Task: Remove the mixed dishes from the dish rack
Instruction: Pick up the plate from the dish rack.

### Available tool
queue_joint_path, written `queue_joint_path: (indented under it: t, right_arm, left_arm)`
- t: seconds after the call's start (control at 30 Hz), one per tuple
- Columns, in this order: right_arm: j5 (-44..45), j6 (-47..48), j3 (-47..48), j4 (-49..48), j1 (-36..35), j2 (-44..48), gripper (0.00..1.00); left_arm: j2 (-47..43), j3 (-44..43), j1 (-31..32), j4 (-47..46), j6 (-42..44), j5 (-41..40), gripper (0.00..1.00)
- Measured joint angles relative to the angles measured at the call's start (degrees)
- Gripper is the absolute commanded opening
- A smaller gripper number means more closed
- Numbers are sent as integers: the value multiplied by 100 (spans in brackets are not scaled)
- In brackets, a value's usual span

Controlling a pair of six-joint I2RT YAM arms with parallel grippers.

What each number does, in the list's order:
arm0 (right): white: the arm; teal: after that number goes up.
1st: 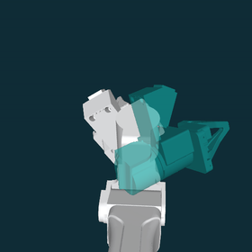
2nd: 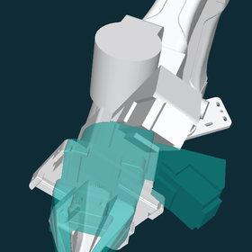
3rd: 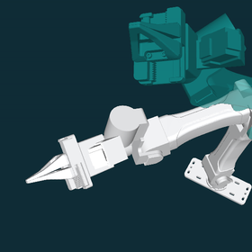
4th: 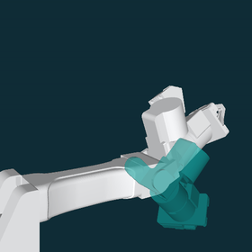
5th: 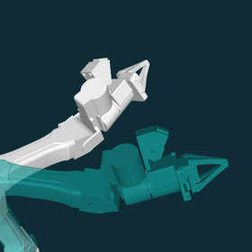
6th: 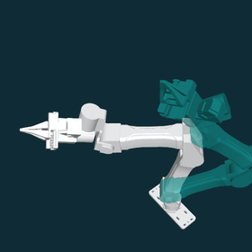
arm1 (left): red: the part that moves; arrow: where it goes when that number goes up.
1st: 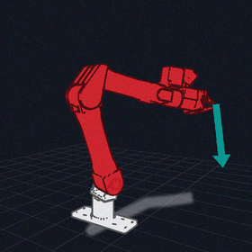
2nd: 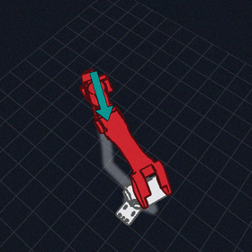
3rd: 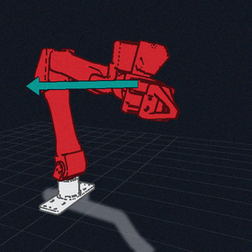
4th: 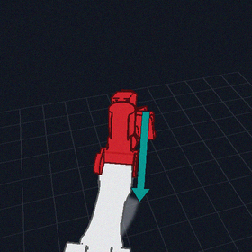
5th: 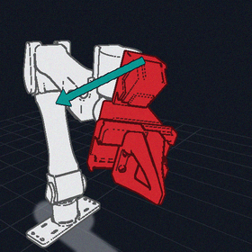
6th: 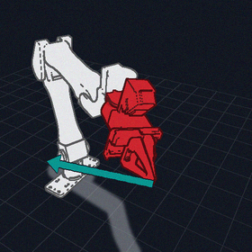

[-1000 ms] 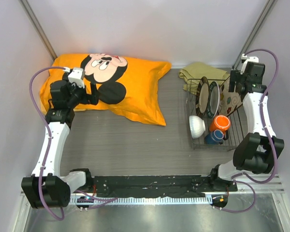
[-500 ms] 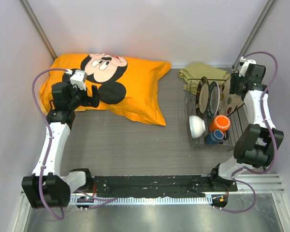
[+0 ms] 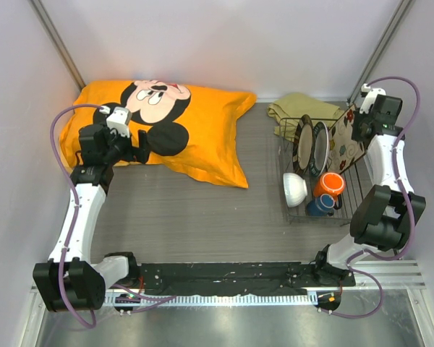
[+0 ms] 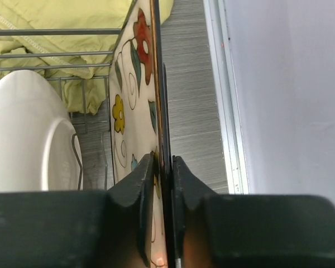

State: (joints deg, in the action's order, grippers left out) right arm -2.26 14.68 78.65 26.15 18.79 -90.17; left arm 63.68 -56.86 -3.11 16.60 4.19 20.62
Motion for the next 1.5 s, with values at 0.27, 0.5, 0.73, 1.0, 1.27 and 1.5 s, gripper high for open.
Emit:
queue_joint_path:
  t: [0.27,0.5,0.73,1.0,1.27,1.5]
  right_arm:
    - [-85,24,197,262,9,-37,1]
    - [-76,22,385,496,9,-105,1]
    - [-101,33,828,1001,9,-289,1]
    - [-79,22,1307,1506,9,-302,1]
    - [-59,0,1681,1696,9,-313,1]
    - [-11,20,2144,1932,9,-348,1]
  left_arm:
    - [-9,2,0,0,61,0,100]
    - [-7,2,0,-4,63,-2,100]
    - [-7,2,0,-4,63,-2,100]
    - [-9,2,0,-7,63,-4,100]
    - [-9,2,0,-9,74,-11,100]
    - [-9,2,0,-11,76,-59,100]
